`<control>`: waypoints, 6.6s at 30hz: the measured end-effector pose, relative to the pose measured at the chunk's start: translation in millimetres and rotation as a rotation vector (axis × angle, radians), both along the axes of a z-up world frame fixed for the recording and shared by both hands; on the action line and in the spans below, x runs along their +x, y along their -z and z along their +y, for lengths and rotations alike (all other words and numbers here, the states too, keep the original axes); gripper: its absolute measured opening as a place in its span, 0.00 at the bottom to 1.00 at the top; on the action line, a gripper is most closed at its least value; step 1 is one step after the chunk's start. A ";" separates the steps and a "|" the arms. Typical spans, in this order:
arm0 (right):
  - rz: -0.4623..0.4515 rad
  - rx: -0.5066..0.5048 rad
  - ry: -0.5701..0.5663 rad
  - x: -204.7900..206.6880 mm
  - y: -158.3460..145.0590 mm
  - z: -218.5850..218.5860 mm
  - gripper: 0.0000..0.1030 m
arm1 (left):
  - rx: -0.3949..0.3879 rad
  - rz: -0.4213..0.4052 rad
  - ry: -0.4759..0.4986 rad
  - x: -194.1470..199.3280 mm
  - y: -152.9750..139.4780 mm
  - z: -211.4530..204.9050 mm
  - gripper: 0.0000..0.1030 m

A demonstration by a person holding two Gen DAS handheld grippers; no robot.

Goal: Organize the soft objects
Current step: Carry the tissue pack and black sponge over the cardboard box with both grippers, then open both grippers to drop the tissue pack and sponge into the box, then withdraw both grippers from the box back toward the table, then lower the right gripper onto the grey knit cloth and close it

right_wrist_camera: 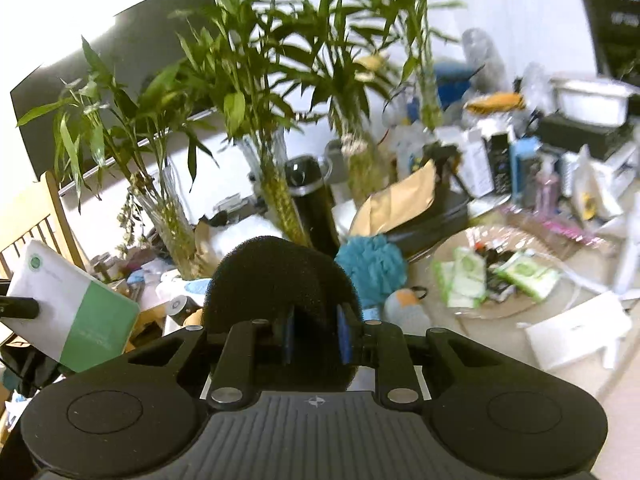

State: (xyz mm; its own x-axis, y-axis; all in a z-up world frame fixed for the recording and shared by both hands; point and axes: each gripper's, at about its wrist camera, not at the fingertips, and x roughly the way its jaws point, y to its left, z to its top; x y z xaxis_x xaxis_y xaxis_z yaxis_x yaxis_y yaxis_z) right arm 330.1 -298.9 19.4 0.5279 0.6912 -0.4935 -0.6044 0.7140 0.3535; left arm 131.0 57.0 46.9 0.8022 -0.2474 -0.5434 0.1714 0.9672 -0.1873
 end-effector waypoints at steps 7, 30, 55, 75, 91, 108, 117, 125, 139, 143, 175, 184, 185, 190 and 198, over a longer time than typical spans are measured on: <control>-0.010 0.017 0.030 -54.4 -36.1 -22.2 0.24 | 0.009 0.050 0.018 -18.4 -2.6 -13.9 0.45; 0.102 -0.124 0.157 -166.6 -29.3 -7.8 0.25 | 0.125 0.306 -0.040 -26.2 63.6 -45.4 0.47; -0.137 -0.489 0.171 -207.1 -12.4 85.5 0.88 | 0.034 0.155 -0.081 -64.7 48.8 -19.1 0.53; 0.109 -0.260 0.130 -200.0 10.8 28.9 1.00 | 0.061 0.202 -0.070 -77.6 63.8 -4.8 0.53; 0.140 -0.250 0.141 -199.0 21.4 20.1 1.00 | 0.062 0.227 -0.060 -80.8 71.8 -6.6 0.53; 0.243 -0.195 0.091 -202.9 34.4 26.0 1.00 | 0.059 0.230 -0.064 -78.6 72.6 -8.8 0.53; 0.280 -0.192 0.104 -213.1 30.2 25.8 1.00 | 0.050 0.228 -0.069 -75.1 72.6 -7.0 0.53; 0.248 -0.187 0.152 -201.5 27.9 17.5 1.00 | 0.053 0.221 -0.063 -69.1 72.3 -6.2 0.53; 0.162 -0.233 0.213 -145.2 25.7 13.3 1.00 | 0.055 0.171 -0.063 -29.7 66.5 -2.1 0.53; 0.147 -0.240 0.212 -130.4 29.6 15.5 1.00 | 0.052 0.158 -0.056 -20.4 67.6 -0.4 0.53; 0.083 -0.256 0.163 0.9 120.7 21.6 1.00 | 0.001 0.125 0.006 78.4 100.8 35.4 0.53; 0.082 -0.201 0.071 24.2 145.5 40.9 1.00 | 0.023 0.116 0.065 105.5 113.8 30.2 0.53; 0.088 -0.191 0.063 27.0 148.7 42.2 1.00 | 0.024 0.117 0.071 107.8 115.0 29.9 0.53; 0.143 -0.133 0.031 45.9 166.6 51.9 0.98 | 0.045 0.112 0.096 120.5 120.7 27.4 0.53; 0.210 -0.133 -0.018 61.2 189.1 68.8 0.88 | 0.070 0.116 0.140 148.3 128.9 19.1 0.53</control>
State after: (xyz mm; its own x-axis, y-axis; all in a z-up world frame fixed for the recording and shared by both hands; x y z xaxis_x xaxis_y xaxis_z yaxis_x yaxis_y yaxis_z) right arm 391.3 -230.1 -169.7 0.3926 0.6213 -0.6781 -0.5406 0.7524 0.3764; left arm 279.3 76.1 -81.9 0.6938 -0.3106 -0.6497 0.2867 0.9468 -0.1464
